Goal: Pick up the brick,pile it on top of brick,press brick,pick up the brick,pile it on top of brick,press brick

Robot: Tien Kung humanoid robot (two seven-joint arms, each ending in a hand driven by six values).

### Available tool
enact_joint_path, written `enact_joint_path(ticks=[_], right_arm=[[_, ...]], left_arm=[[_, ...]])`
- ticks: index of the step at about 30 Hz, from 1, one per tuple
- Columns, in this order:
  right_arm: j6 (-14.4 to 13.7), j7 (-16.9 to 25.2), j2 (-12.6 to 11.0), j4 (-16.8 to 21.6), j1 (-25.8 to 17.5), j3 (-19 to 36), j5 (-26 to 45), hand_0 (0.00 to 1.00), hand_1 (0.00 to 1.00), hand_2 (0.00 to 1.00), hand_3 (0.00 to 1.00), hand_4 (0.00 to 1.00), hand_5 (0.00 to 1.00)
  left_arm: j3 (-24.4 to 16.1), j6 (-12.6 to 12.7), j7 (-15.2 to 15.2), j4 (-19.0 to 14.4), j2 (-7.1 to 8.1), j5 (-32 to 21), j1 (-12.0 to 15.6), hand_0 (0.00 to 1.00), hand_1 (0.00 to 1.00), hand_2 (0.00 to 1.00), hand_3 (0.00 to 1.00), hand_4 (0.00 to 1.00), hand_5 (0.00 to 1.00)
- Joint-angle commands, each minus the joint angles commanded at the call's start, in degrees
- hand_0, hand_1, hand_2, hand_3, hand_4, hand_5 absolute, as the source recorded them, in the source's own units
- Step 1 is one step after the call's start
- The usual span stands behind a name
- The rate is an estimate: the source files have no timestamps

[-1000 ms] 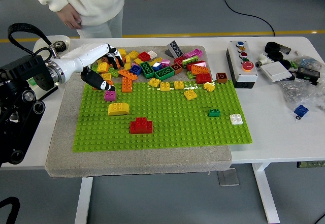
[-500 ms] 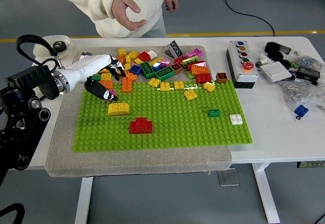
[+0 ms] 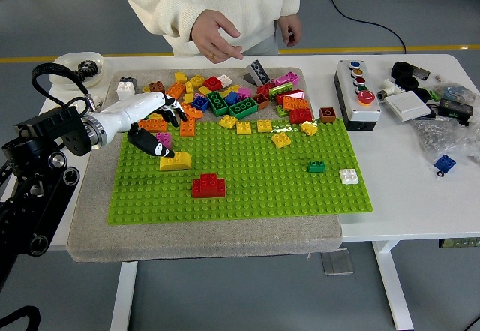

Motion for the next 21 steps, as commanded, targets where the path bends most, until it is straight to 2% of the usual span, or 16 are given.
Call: enact_joint_path(ticks=[14, 19, 21], right_arm=[[-0.08, 0.03, -0.05, 0.00, 0.11, 0.14, 0.37, 0.740, 0.651, 0.718, 0.594, 0.799, 0.314], [-0.06, 0.02, 0.00, 0.00, 0.05, 0.13, 0.50, 0.740, 0.651, 0.718, 0.594, 0.799, 0.314], [-0.06, 0.04, 0.00, 0.00, 0.04, 0.10, 0.57, 0.741, 0.651, 0.717, 0.594, 0.799, 0.313]], left_arm=[[0.33, 3.19, 0.01, 1.21, -0.58, 0.00, 0.70, 0.720, 0.634, 0.536, 0.599, 0.998, 0.058], [0.83, 3.66, -0.01, 1.88, -1.04, 0.00, 1.58, 0.720, 0.634, 0.536, 0.599, 0.998, 0.058], [1.10, 3.65, 0.02, 2.02, -1.15, 0.00, 1.87, 0.725, 0.642, 0.554, 0.628, 0.998, 0.060]])
